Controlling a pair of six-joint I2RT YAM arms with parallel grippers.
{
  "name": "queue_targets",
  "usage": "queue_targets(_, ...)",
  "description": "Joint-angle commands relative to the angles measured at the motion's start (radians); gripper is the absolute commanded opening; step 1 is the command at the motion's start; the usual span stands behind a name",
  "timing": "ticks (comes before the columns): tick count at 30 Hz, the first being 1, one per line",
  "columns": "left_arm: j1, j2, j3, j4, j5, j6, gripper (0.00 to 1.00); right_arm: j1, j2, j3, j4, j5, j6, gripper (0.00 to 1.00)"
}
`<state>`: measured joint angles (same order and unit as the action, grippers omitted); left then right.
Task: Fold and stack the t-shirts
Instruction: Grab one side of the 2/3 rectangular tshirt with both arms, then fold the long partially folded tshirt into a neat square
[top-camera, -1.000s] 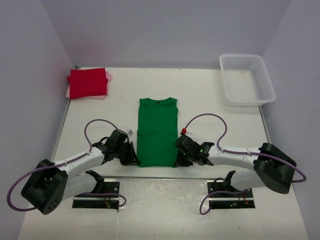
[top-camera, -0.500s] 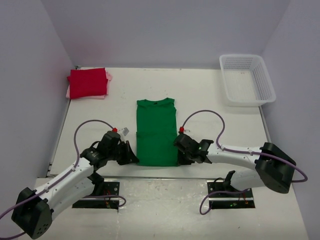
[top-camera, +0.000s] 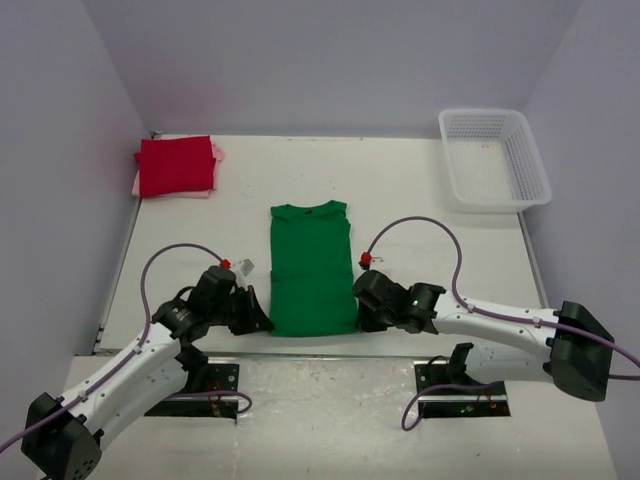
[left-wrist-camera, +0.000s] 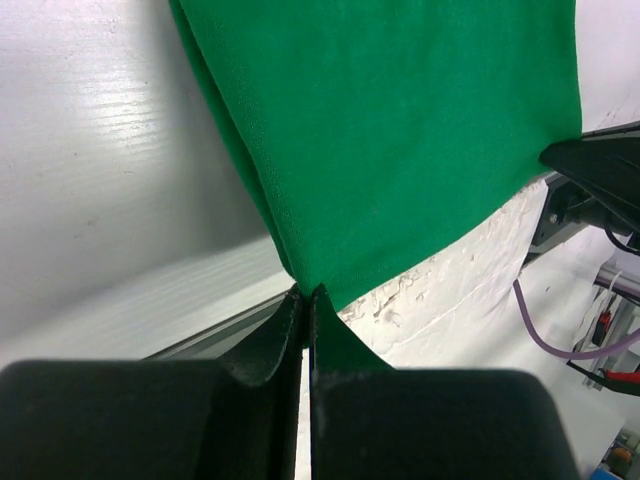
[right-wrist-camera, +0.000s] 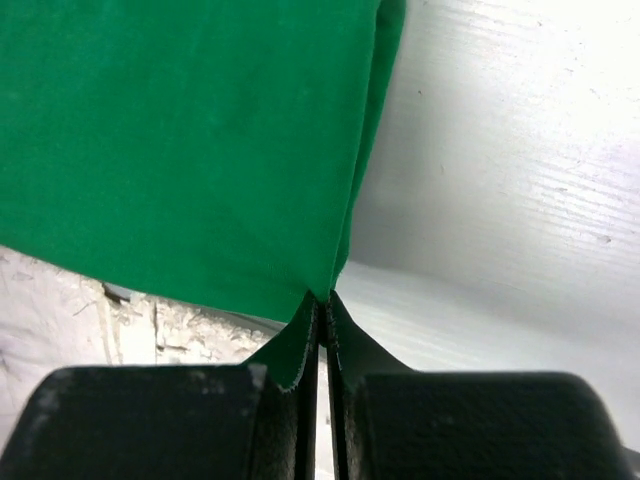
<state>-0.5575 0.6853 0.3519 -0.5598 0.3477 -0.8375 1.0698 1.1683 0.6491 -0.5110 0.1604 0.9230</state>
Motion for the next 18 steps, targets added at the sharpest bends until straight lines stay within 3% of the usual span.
queue_targets(1,-0.001,-0.023,0.053,-0.061,-0.007,0.011,0.00,0.021,-0.022,0.061,-0.115,0.094,-0.004,0.00)
queue_targets(9,-0.002,-0.021,0.162,-0.123,-0.082,0.040,0.00,0.065,-0.045,0.121,-0.173,0.162,0.019,0.00)
queue_targets(12,-0.001,0.052,0.223,-0.111,-0.107,0.054,0.00,0.055,-0.023,0.178,-0.201,0.197,-0.009,0.00)
queue_targets(15,0.007,0.146,0.298,-0.029,-0.104,0.069,0.00,-0.045,0.052,0.289,-0.208,0.189,-0.105,0.00)
queue_targets(18,0.053,0.348,0.427,0.026,-0.119,0.120,0.00,-0.172,0.155,0.452,-0.182,0.137,-0.241,0.00)
